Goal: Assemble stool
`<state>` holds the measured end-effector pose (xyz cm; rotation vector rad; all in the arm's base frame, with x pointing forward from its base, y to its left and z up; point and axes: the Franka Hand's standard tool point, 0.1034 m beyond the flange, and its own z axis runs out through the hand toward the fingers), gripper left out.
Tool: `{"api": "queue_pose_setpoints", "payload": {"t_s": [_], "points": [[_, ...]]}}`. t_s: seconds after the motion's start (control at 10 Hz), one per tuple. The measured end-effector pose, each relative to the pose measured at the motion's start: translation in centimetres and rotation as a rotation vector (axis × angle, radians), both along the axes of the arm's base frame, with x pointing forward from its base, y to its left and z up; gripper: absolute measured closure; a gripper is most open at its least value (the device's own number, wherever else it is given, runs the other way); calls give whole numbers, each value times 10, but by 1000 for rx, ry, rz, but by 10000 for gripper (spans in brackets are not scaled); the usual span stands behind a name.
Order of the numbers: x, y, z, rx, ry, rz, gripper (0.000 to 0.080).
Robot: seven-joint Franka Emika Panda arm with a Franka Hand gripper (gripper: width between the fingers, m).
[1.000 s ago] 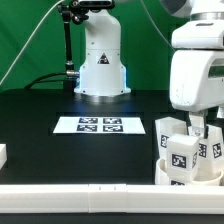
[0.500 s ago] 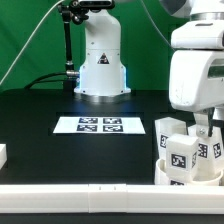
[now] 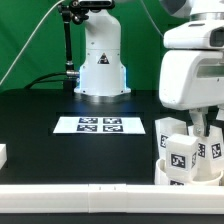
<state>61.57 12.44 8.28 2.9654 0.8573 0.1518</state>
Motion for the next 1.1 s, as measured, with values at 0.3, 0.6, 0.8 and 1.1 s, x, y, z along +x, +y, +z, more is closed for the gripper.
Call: {"api": "queue_pose_setpoints", "payload": {"t_s": [0.3, 0.6, 0.8, 1.1], "points": [[0, -1, 0, 73, -2, -435, 455], [0, 4, 1, 114, -6, -777, 455], [0, 4, 1, 127, -7, -888, 455], [1, 5, 1, 155, -3, -1087, 455]]}}
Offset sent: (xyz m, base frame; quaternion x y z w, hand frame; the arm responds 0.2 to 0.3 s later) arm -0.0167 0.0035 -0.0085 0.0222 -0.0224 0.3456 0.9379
